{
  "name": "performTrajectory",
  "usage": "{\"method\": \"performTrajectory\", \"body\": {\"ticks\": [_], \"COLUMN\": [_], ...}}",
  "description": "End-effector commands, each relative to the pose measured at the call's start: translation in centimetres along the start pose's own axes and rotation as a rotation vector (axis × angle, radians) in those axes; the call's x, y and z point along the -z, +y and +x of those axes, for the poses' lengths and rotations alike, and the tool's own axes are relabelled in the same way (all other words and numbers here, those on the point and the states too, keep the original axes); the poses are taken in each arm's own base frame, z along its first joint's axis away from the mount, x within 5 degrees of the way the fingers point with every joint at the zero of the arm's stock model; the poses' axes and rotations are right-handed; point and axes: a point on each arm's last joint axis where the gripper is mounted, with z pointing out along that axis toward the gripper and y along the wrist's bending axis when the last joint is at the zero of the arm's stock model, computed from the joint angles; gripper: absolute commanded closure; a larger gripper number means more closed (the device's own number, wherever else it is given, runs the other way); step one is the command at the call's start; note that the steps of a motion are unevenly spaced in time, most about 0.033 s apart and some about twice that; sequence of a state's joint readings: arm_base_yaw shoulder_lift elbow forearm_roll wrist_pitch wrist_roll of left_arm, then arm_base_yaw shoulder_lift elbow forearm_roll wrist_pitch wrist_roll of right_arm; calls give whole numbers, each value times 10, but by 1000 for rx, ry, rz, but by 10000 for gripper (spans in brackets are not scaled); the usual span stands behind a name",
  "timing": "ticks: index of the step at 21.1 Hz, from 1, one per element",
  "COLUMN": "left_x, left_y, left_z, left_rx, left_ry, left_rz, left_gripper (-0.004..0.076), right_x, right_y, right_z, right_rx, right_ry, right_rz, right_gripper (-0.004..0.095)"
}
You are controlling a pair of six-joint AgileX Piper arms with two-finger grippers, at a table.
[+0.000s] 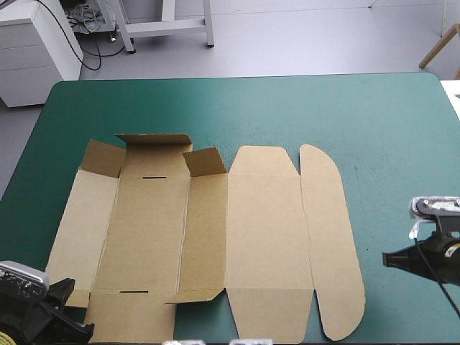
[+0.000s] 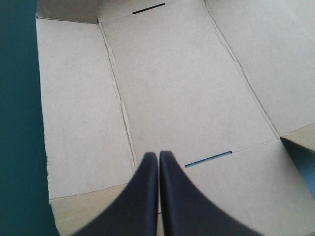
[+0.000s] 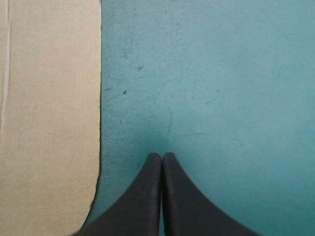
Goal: Fold the box
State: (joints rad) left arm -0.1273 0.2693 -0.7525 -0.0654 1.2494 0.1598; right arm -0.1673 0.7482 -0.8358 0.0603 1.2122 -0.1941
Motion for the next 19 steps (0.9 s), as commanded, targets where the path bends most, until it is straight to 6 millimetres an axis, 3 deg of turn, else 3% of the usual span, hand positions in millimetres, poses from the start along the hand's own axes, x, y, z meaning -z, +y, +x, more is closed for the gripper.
{"method": "performTrajectory", "body": {"ticks": [1,6,12,16,19], "left_x": [4,-1,-23,-37,-48], "left_y": [-1,0,-4,0,13], "left_z": [-3,-6,-21,-38,-65], "left_rx": [8,64,101,101,99], "left_ry": [31,62,173,188,119], "left_rz": [15,18,115,101,-1], "left_gripper": [734,734,734,734,734], "right_x": [-1,-10,-21,-21,-22], "right_y": [4,14,15,15,15], "right_z": [14,39,46,46,46], "right_rx": [-21,-37,-26,-27,-24], "right_ry": [-109,-235,-234,-233,-233], "right_rz": [-6,-55,-55,-57,-58], "right_gripper": [927,928,927,927,927]}}
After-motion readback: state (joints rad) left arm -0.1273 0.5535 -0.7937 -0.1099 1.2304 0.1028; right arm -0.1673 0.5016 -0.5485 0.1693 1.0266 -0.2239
